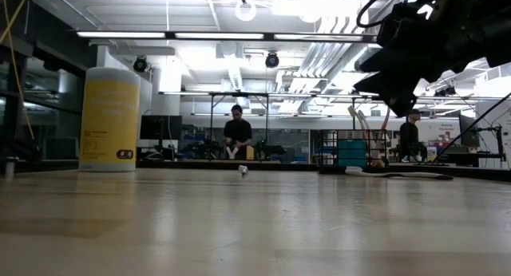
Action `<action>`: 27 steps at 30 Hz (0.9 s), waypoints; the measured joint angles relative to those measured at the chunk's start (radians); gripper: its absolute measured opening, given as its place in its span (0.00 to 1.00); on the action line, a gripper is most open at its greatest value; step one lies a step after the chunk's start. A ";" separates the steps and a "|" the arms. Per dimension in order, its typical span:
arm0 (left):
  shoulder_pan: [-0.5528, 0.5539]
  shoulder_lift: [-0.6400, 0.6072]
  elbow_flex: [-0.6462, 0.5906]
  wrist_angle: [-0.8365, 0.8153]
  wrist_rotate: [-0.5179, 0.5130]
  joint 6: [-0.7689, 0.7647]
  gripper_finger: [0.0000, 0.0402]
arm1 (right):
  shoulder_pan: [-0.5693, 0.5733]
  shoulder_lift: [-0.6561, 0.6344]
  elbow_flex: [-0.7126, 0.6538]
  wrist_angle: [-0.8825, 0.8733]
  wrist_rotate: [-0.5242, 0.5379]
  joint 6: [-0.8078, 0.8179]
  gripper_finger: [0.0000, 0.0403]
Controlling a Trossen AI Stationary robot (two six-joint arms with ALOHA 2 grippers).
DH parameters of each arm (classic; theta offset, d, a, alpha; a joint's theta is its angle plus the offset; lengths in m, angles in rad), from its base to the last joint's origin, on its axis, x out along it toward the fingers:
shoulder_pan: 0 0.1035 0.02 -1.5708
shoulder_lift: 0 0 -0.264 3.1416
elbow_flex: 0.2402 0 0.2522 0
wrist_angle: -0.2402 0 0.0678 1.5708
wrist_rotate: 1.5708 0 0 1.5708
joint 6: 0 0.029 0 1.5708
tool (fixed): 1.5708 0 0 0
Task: Pick & Place toothbrushing station
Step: Put the bottom violet toothbrush into the left section of the black wire organizer
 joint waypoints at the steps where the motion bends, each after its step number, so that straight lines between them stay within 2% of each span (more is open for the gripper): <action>1: 0.006 0.000 0.000 0.007 0.024 -0.013 0.07 | 0.005 0.000 0.000 0.000 0.000 0.000 0.34; 4: 0.015 0.000 0.000 0.007 0.085 -0.012 0.07 | 0.019 0.000 0.000 0.000 0.000 0.000 0.34; 10: 0.014 0.000 0.000 0.001 0.106 0.021 0.13 | 0.046 0.000 0.000 0.000 0.021 0.000 0.34; 14: 0.002 0.000 0.000 -0.030 0.108 0.034 0.23 | 0.066 0.000 0.000 0.000 0.074 -0.001 0.34; 19: -0.023 0.000 0.000 -0.050 0.107 0.089 0.35 | 0.078 0.000 0.000 0.000 0.078 -0.002 0.34; 27: -0.020 0.019 0.001 -0.062 0.068 0.161 0.38 | 0.078 0.000 0.000 0.000 0.079 -0.001 0.34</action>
